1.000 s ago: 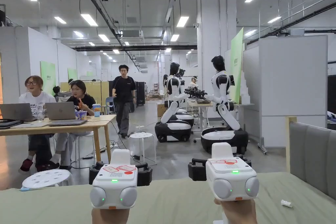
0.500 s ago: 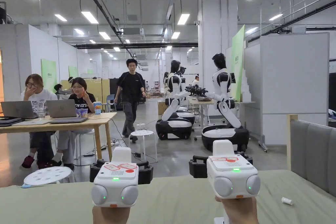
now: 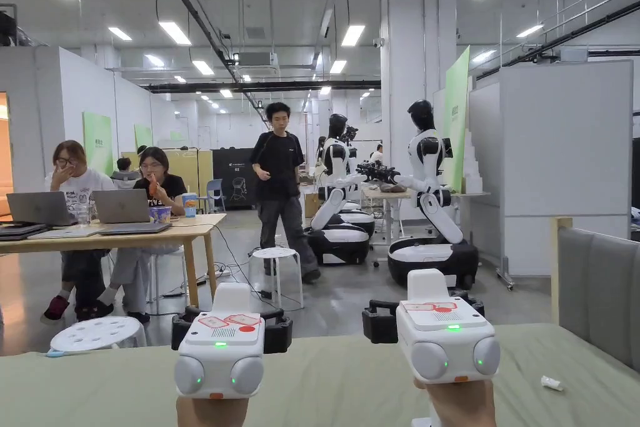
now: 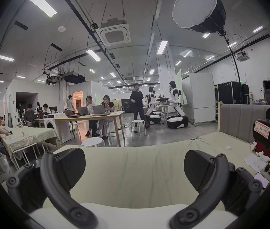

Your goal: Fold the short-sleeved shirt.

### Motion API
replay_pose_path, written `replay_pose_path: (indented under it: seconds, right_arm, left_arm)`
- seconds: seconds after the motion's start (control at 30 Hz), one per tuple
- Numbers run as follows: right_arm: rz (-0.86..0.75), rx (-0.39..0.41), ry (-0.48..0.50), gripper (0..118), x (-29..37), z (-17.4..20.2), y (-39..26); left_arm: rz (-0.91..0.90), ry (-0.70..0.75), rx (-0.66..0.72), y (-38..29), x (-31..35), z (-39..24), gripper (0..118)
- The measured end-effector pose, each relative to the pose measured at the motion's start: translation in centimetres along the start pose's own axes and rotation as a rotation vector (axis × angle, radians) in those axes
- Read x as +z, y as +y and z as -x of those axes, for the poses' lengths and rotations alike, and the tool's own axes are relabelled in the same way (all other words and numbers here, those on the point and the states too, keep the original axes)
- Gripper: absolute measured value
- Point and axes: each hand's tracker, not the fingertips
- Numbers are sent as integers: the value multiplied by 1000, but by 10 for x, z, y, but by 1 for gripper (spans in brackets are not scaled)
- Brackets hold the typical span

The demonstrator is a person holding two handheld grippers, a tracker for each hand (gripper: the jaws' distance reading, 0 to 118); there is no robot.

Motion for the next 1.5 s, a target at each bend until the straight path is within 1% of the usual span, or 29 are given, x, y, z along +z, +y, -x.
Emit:
replay_pose_path:
  seconds: [0.17,0.23,0.3,0.37,0.43,0.5,0.63,0.67,0.73,0.77,0.83,0.9,0.97,1.0,1.07,1.17,1.23,1.3,1.4,1.43,1.5]
  right_arm:
    - [-2,-5,-4,118,2,3,1]
    - [15,-27,-14,118,2,3,3]
    - [6,-64,17,118,4,0,4]
    - [20,-62,5,118,3,0,6]
    - [35,-29,-51,118,3,3,8]
    - [52,8,-83,118,2,7,8]
    - [-13,57,-70,118,9,8,6]
    - [-49,63,-45,118,11,7,5]
    - [-23,67,-49,118,10,6,6]
    - [-9,65,-48,118,8,4,6]
    - [20,33,-22,118,4,0,5]
    - [0,-16,-42,118,5,-4,3]
    - [-20,-68,-4,118,8,-10,2]
    - [-16,-76,-4,118,8,-12,2]
    - [2,-86,-16,118,8,-12,4]
    - [47,-100,-119,118,4,-9,8]
    - [59,-127,-122,118,4,-11,10]
    - [110,-187,-80,118,2,-13,13]
    - [84,-171,-83,118,6,-11,13]
    - [65,-130,-90,118,7,-8,13]
    - [55,-89,-95,118,8,-4,12]
  left_arm:
    - [0,2,4,0,2,2,118]
    - [2,0,11,0,2,4,118]
    - [-1,-3,11,1,3,6,118]
    - [-3,3,6,1,2,7,118]
    - [-2,7,10,1,2,7,118]
    - [1,7,15,1,2,8,118]
    - [0,3,14,0,3,7,118]
    - [0,1,10,0,3,7,118]
    - [2,1,6,-1,2,6,118]
    - [2,0,6,-1,1,6,118]
    - [5,-2,9,-2,1,5,118]
    - [6,-5,12,-2,2,4,118]
    - [5,-9,9,-4,1,3,118]
    - [4,-9,6,-4,1,3,118]
    - [3,-8,-2,-3,0,2,118]
    - [5,-8,3,-2,1,3,118]
    - [4,-8,3,0,1,3,118]
    - [-1,-7,-3,0,1,4,118]
    - [4,-1,-6,0,0,5,118]
    - [5,-1,-3,-1,0,5,118]
    - [2,1,2,-1,1,6,118]
